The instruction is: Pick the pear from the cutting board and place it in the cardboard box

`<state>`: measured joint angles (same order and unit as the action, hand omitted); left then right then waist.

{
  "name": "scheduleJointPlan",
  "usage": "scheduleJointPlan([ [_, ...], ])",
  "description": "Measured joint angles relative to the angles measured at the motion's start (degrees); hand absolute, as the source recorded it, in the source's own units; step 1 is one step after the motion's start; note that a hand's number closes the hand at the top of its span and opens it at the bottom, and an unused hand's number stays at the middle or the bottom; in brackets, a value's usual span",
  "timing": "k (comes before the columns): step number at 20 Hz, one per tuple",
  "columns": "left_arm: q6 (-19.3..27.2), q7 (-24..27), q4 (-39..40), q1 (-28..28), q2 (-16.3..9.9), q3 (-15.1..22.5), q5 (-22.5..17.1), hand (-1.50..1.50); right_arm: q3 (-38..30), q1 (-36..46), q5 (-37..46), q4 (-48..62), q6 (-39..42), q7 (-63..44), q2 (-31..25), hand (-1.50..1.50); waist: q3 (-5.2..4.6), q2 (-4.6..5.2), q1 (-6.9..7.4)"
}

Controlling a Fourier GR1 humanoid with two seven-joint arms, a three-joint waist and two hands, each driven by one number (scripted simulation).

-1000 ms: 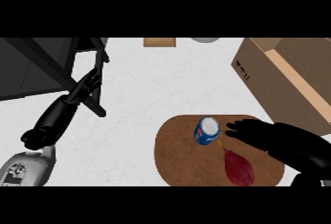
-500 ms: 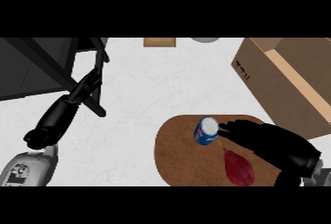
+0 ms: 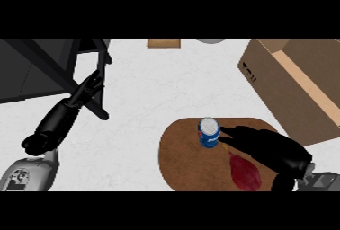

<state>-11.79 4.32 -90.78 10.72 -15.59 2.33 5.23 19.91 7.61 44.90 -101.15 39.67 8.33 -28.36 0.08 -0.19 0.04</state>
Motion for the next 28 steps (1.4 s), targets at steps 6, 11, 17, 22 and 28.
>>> scheduleJointPlan([
  [6,-1.57,-0.12,0.16,0.25,0.58,-0.98,0.18,0.00,0.32,1.08,4.62,4.76,-1.93,1.94,1.78,-1.50,-0.02,-0.14,0.09],
  [11,-1.36,-2.00,-0.79,0.69,1.55,-1.38,1.17,0.00,-0.11,1.53,8.04,8.69,-4.45,3.90,2.71,-1.50,-0.09,-0.12,0.04],
  [17,-1.33,-1.86,-0.47,0.98,2.57,-1.85,2.40,0.00,0.97,-0.53,10.43,10.11,-5.12,6.25,4.03,1.50,-0.03,-0.03,-0.02],
  [22,-2.91,0.15,-0.20,0.75,2.14,-2.42,1.91,0.00,2.62,0.47,12.55,13.37,-11.26,11.66,5.77,1.50,0.06,-0.04,0.02],
  [28,-2.50,-0.79,-0.58,0.87,2.88,-2.39,2.77,0.00,-0.08,3.68,13.99,17.34,-16.84,11.79,9.60,1.50,0.05,0.13,0.26],
])
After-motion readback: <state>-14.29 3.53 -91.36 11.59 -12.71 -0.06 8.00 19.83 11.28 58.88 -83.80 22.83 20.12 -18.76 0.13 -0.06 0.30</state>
